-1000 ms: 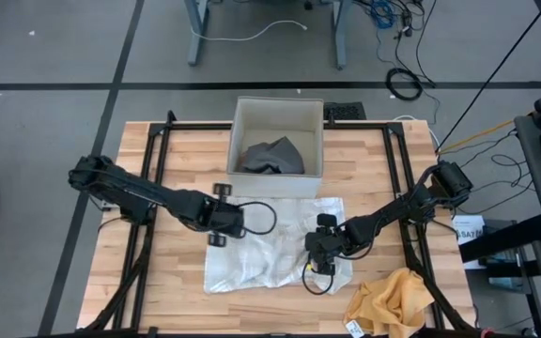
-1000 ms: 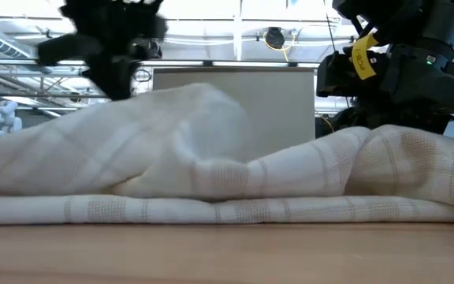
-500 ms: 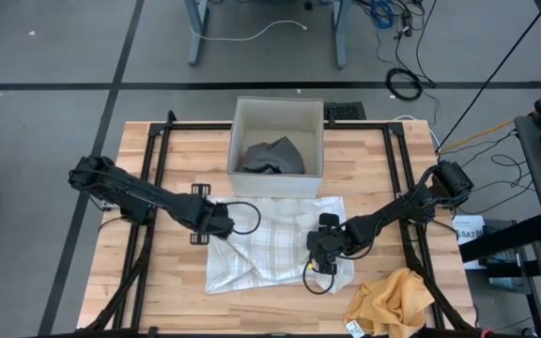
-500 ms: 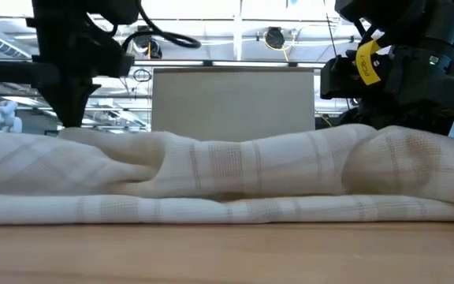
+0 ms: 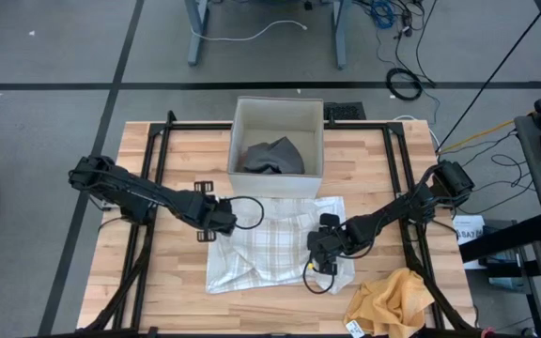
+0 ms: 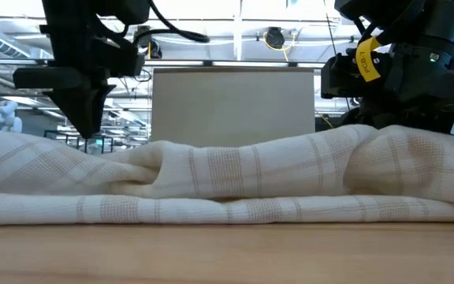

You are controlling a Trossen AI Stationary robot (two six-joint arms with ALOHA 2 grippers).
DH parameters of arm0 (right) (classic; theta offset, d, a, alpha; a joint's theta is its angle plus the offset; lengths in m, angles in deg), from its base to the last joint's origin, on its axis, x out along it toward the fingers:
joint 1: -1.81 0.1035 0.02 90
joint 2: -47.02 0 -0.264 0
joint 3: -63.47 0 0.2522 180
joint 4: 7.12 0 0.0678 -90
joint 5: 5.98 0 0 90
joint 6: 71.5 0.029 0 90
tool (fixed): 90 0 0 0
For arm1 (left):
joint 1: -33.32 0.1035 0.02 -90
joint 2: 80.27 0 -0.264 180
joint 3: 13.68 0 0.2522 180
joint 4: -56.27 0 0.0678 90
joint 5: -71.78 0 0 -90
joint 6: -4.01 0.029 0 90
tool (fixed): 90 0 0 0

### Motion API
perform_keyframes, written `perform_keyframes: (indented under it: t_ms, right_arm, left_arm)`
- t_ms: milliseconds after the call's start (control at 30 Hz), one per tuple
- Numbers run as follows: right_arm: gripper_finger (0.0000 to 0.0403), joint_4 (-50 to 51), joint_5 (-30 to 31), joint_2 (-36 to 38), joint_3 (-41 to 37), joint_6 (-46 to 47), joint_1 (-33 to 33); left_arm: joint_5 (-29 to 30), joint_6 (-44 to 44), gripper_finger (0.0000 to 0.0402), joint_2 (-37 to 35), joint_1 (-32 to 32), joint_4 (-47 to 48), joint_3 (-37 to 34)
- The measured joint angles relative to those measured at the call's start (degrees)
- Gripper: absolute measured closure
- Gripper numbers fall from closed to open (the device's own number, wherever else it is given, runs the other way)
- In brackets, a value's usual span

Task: Fold towel
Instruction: Fold the white patterned towel

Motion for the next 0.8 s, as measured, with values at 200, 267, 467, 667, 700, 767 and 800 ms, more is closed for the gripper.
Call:
perform_keyframes:
  t_ms: [200,267,467,667,700,767,800]
  right_arm:
    - [0.0234,-0.4,-2.0,0.0,0.0,-0.4,0.0]
    - [0.0234,-1.1,-4.6,0.0,0.0,-0.4,0.1]
    - [0.0234,-3.1,-13.8,0.0,0.0,0.4,1.3]
    - [0.0234,-6.6,-22.7,0.2,0.0,0.6,2.7]
    - [0.0234,-6.4,-22.8,0.5,0.0,0.4,2.7]
    - [0.0234,-6.3,-22.2,1.5,0.3,0.0,2.7]
    - [0.0234,-5.9,-21.1,2.4,0.5,-0.5,2.6]
  left_arm:
    - [-10.7,5.2,0.0253,0.0,-2.5,-14.9,-0.1]
    - [-16.8,8.3,0.0253,0.0,-4.0,-23.9,-1.2]
    - [-31.8,12.9,0.0253,0.0,-7.9,-41.3,-6.3]
    - [-35.6,8.7,0.0252,1.9,-9.4,-48.7,-12.4]
    - [-35.8,7.6,0.0253,2.8,-9.6,-49.9,-13.4]
    - [-36.5,6.2,0.0253,4.6,-9.9,-51.5,-14.8]
    - [-37.0,5.8,0.0253,5.7,-10.0,-52.1,-15.2]
